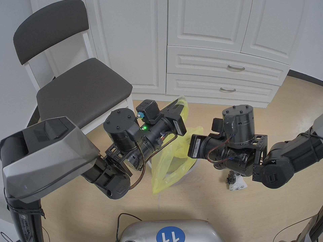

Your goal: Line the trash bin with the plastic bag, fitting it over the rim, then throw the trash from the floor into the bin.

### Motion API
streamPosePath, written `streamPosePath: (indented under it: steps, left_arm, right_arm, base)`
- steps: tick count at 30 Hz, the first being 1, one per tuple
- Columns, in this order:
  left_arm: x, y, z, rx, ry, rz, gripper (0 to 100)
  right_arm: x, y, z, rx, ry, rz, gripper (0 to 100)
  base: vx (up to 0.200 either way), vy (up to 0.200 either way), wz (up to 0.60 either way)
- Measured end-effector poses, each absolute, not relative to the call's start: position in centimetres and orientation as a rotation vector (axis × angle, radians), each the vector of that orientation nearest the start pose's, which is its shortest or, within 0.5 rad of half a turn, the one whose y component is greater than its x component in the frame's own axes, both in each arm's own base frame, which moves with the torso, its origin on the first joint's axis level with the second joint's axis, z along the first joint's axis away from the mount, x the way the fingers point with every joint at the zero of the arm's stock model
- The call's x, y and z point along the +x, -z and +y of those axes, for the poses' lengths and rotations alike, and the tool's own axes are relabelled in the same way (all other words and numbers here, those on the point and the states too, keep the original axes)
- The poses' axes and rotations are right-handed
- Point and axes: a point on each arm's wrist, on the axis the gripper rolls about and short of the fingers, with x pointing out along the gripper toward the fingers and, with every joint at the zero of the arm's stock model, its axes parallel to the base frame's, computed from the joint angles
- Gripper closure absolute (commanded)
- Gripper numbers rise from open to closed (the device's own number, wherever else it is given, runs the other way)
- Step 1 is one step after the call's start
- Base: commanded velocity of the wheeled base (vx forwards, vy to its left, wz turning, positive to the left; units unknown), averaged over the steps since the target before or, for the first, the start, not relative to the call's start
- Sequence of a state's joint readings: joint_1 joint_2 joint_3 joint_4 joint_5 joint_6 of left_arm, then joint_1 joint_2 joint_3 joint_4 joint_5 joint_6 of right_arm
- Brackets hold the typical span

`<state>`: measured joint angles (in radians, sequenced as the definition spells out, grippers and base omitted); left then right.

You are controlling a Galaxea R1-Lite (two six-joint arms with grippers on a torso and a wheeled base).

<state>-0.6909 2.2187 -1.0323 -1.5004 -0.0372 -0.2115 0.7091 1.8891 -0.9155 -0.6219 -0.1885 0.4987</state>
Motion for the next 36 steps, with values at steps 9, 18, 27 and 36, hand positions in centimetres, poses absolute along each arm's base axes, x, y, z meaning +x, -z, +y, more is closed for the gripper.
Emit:
streamPosePath:
  steps: [9,18,27,36]
  left_arm:
    - [31.5,-12.0,-27.5,-0.293,0.774,-0.183,100]
    - [31.8,-10.8,-28.1,-0.298,0.785,-0.154,100]
    - [33.6,-8.9,-28.7,-0.337,0.773,-0.121,100]
    - [35.0,-6.7,-29.3,-0.354,0.759,-0.075,100]
  right_arm:
    - [28.0,-12.6,22.3,0.301,-0.387,0.492,100]
    - [28.7,-11.2,22.4,0.284,-0.379,0.532,100]
    - [29.8,-9.7,22.0,0.28,-0.361,0.564,100]
    - [31.4,-8.2,21.6,0.291,-0.336,0.586,100]
  base:
    - [0.0,0.0,0.0]
    - [0.0,0.0,0.0]
    - [0.0,0.0,0.0]
    - [0.0,0.0,0.0]
